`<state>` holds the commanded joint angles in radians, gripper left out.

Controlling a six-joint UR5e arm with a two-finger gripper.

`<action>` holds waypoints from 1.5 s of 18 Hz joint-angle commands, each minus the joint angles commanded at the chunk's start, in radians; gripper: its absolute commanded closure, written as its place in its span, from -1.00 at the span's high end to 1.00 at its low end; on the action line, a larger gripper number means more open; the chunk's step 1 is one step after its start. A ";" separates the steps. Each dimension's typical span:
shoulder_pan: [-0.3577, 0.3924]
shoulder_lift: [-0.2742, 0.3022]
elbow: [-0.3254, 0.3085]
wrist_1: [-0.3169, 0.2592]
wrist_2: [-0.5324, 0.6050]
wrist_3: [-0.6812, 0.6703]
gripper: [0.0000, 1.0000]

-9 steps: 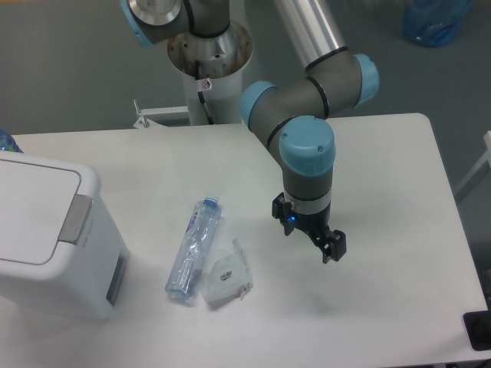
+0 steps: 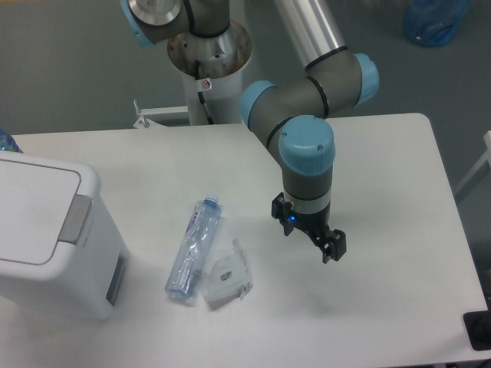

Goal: Open the trash can
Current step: 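Move the open gripper over to the white trash can's lid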

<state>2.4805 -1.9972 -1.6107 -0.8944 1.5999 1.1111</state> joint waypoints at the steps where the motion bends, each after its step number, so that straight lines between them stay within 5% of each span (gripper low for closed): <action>1: -0.002 0.000 0.000 0.005 -0.002 -0.038 1.00; 8: -0.049 0.008 0.020 0.014 -0.072 -0.313 1.00; 19: -0.115 0.078 0.156 0.012 -0.436 -0.674 1.00; 27: -0.232 0.152 0.153 0.012 -0.462 -0.697 1.00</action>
<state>2.2490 -1.8455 -1.4572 -0.8820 1.1382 0.4142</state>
